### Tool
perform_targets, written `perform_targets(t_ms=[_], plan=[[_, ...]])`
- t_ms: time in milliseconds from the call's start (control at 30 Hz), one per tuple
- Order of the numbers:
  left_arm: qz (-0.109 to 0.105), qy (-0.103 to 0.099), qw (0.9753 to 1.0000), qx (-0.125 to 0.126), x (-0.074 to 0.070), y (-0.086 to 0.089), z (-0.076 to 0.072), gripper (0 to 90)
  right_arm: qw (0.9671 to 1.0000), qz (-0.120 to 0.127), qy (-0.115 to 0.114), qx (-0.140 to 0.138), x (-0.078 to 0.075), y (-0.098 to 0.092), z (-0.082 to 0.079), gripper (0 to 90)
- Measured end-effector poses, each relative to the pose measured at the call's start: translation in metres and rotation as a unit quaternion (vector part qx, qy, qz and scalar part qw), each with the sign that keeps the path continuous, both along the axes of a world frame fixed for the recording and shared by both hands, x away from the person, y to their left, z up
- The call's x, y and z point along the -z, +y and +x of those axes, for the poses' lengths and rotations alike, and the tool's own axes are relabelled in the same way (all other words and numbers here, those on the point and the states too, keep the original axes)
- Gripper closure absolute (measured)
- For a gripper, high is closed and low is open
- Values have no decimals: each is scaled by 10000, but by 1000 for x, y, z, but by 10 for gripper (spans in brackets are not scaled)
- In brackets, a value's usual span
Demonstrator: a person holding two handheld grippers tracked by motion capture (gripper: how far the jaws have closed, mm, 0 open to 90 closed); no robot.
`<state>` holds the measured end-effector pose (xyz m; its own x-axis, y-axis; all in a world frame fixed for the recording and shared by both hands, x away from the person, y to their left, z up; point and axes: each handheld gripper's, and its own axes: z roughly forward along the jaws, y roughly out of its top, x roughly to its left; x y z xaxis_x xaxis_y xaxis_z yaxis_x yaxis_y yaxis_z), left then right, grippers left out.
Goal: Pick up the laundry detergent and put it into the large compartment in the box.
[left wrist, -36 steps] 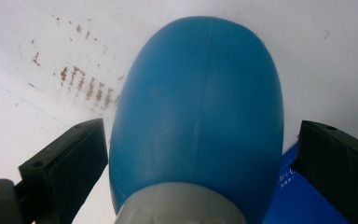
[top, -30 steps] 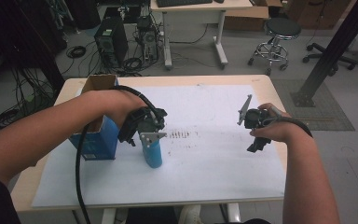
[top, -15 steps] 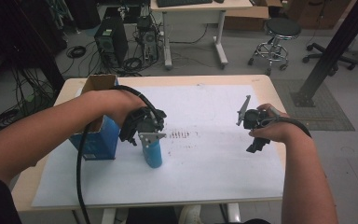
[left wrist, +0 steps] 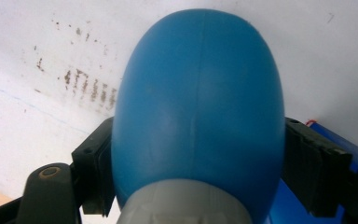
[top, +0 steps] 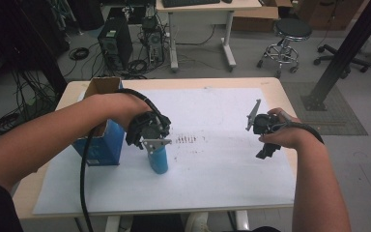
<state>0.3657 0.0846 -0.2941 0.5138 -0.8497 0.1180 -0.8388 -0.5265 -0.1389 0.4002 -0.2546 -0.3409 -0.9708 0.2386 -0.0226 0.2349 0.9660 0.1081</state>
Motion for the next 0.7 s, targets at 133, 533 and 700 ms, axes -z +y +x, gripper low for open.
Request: perform_targets(t_ms=[133, 533, 700], plan=[[-8, 7, 10000, -3, 0, 0, 0, 275, 10000, 8, 18, 6, 1, 1, 0, 50], [-13, 98, 9999, -37, -2, -3, 2, 352, 10000, -2, 26, 26, 5, 0, -1, 51], [13, 165, 9999, -21, -2, -3, 4, 368, 10000, -8, 29, 29, 5, -2, -2, 51]])
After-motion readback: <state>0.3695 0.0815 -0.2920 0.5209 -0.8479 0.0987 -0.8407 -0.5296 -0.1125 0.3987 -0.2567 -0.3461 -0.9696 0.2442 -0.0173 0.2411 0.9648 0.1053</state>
